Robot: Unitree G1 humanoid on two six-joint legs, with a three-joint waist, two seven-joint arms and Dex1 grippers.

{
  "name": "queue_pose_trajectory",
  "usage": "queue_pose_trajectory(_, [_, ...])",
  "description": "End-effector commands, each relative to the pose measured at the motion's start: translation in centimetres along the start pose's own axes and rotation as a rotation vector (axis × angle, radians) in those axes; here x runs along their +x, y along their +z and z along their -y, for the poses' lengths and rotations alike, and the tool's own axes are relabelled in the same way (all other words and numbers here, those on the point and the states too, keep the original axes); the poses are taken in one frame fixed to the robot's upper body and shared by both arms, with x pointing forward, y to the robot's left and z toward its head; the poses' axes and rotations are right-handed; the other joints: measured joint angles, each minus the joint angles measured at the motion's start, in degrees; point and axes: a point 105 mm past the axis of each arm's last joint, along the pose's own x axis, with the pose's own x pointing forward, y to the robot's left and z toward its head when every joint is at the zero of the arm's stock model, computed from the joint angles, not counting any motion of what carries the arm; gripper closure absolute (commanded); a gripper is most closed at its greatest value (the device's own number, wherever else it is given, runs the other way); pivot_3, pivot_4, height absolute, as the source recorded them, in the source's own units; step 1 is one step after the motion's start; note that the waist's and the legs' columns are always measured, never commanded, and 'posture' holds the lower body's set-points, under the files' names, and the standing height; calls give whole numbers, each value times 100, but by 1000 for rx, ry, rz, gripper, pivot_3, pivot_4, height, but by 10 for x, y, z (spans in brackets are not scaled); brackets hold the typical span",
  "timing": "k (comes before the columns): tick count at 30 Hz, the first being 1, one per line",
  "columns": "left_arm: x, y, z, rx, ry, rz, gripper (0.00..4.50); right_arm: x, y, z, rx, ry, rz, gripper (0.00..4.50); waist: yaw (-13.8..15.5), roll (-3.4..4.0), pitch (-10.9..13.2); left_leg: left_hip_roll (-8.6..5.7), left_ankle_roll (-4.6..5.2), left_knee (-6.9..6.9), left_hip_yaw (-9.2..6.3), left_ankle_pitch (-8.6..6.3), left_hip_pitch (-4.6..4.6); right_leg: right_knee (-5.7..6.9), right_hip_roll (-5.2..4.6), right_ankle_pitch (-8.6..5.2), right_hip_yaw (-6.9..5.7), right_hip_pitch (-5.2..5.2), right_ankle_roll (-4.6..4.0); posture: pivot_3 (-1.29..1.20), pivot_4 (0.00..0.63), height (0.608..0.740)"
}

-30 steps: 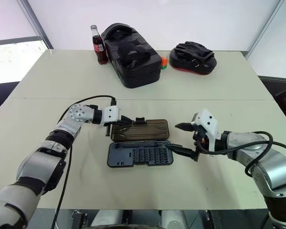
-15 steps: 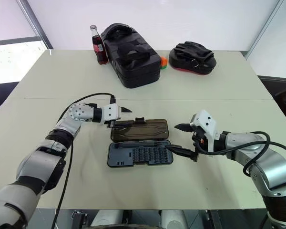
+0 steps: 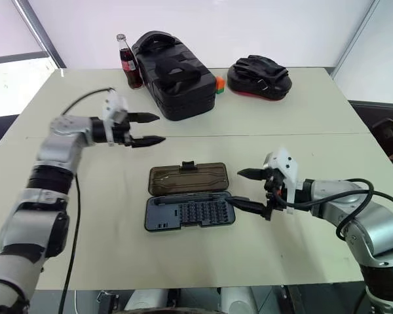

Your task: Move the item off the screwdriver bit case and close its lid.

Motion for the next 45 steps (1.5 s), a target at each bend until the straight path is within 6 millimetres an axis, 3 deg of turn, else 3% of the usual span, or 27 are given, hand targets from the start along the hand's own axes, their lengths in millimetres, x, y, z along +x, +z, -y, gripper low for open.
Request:
queue_pose_trajectory(1, [-1, 5, 44, -49, -134, -6, 2448, -1, 16, 12, -50, -40, 48, 0, -4, 5, -1, 0, 0, -2, 2, 0, 6, 0, -1, 0, 4, 5, 0, 0, 150, 740])
queue_pose_trajectory(3, [-3, 0, 66, -65, -177, -33, 3430, 2, 17, 17, -68, -47, 38, 0, -9, 5, 0, 2, 0, -3, 2, 0, 8, 0, -1, 0, 5, 5, -1, 0, 150, 740])
queue_pose_trajectory(5, [-5, -12, 102, -89, -250, -77, 4451, 8, 17, 24, -105, -46, 13, 0, -5, 4, 3, 4, 0, -3, 0, 0, 6, 1, 2, -1, 5, 2, -2, 0, 150, 740])
queue_pose_trajectory(7, [-6, -24, 131, -113, -299, -121, 4451, 16, 18, 29, -140, -33, -2, 0, -8, 11, 7, 5, -1, -4, 4, 0, 7, 1, 1, -1, 9, 1, -3, 0, 150, 740])
queue_pose_trajectory(10, [-6, -39, 152, -120, -319, -179, 4451, 31, 24, 37, -184, -18, -6, 0, 9, 13, 9, 4, -3, -5, 5, 2, 7, 1, -1, -1, 11, -1, -5, 0, 150, 740])
queue_pose_trajectory(19, [-10, -67, 158, -23, -303, -331, 4451, 73, 21, 57, -276, -8, -97, 0, 4, 18, 11, 0, -7, -7, 6, 4, 4, 0, 0, -2, 9, -5, -9, 0, 150, 740])
queue_pose_trajectory(25, [-10, -88, 157, 56, -284, -418, 4451, 88, 12, 65, -318, 0, -149, 0, 9, 24, 15, -2, -8, -11, 9, 4, -3, 0, -2, -1, 9, -14, -7, 0, 150, 740])
queue_pose_trajectory(40, [-5, -100, 154, 60, -266, -445, 4451, 116, -5, 96, -284, -2, -366, 0, -20, 32, 13, -2, -9, -11, 11, 5, 12, 8, 0, -1, 10, -6, -7, 0, 150, 740])
queue_pose_trajectory(42, [-5, -100, 153, 59, -258, -444, 4500, 116, -10, 97, -291, 28, -401, 830, -12, 33, 13, -2, -9, -11, 10, 5, 12, 8, -1, -1, 10, -5, -7, 0, 150, 740])
queue_pose_trajectory(45, [-6, -101, 153, 56, -246, -442, 4500, 115, -19, 95, -333, 79, -457, 2437, -21, 34, 12, -2, -9, -11, 10, 5, 13, 8, -1, -1, 10, -4, -7, 0, 150, 740])
